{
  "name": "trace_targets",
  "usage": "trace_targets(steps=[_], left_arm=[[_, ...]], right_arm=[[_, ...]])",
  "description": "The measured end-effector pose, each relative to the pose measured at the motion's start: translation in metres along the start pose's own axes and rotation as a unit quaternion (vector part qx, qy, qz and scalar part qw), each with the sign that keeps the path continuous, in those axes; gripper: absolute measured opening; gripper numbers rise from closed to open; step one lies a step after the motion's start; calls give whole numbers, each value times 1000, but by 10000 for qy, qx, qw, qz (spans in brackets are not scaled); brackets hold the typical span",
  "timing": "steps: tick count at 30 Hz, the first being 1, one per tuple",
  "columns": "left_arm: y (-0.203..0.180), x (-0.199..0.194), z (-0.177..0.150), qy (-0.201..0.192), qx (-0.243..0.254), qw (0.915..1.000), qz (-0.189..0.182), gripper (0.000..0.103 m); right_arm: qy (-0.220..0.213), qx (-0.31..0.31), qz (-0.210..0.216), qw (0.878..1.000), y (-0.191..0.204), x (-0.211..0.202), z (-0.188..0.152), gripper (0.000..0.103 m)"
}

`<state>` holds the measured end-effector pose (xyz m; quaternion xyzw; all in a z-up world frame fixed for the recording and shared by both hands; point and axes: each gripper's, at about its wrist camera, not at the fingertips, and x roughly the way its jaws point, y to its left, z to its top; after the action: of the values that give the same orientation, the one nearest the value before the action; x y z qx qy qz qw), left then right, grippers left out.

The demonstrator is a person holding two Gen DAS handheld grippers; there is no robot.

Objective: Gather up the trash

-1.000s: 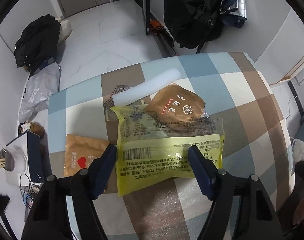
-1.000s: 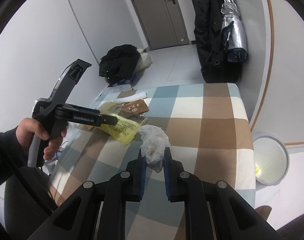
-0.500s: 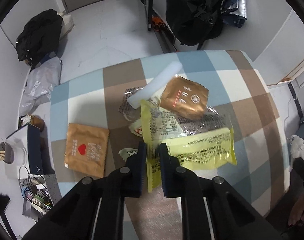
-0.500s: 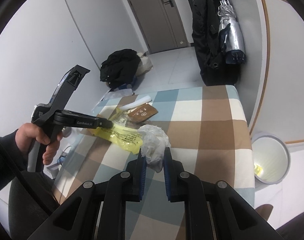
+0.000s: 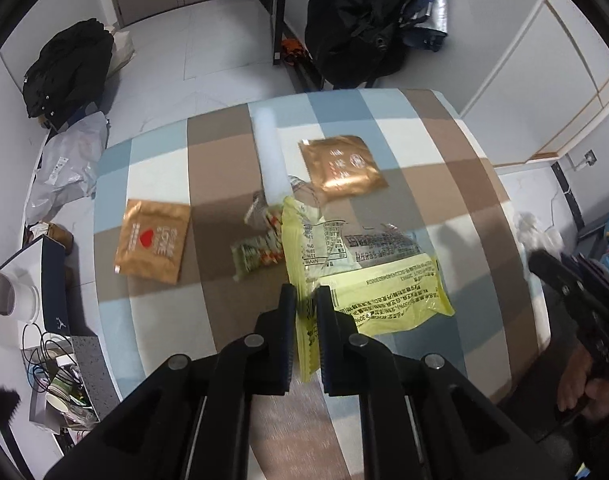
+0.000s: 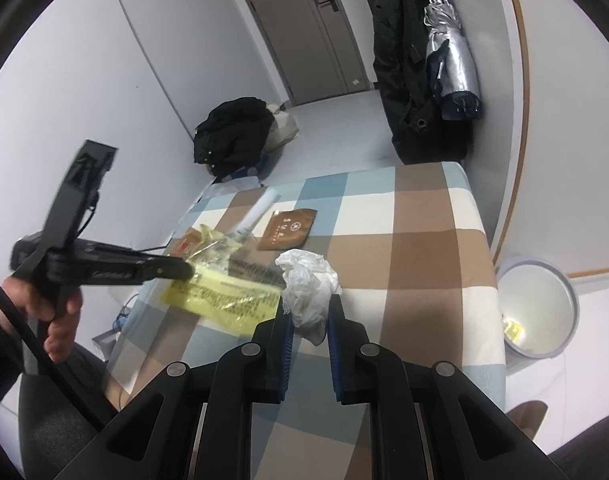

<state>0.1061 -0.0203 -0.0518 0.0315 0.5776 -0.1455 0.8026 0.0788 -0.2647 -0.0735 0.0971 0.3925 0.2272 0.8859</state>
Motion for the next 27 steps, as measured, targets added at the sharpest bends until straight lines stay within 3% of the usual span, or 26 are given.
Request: trace_targets(steps=[11,19,20,21,22,24,27], left_arm=[[-1,-12,-41,-67,-140,9995,-289,6],[19,7,-60,168,-856,9947,-538,16],[21,8,-59,149,-940,9934,-638,19],[22,8,-59,130,-970,9929,-682,34],[20,8,-57,101,-960,9930,-685,59],[17,5,-55,-65,-895,9940,-624,78],[9,9,-49,-50,-849,9942,-656,81]], right_arm=[[24,-106,-160,9998,5,0,-8,15],[106,-149,-277,9994,8,2,-15,15],[111,-163,-290,9994,8,2,-15,15],[112,-185,-311,9993,9,2,-16,15],[109,-198,-320,9992,9,2,-16,15],[105,-214,-315,9992,10,1,-17,15],[97,-222,-335,9991,9,1,-18,15]])
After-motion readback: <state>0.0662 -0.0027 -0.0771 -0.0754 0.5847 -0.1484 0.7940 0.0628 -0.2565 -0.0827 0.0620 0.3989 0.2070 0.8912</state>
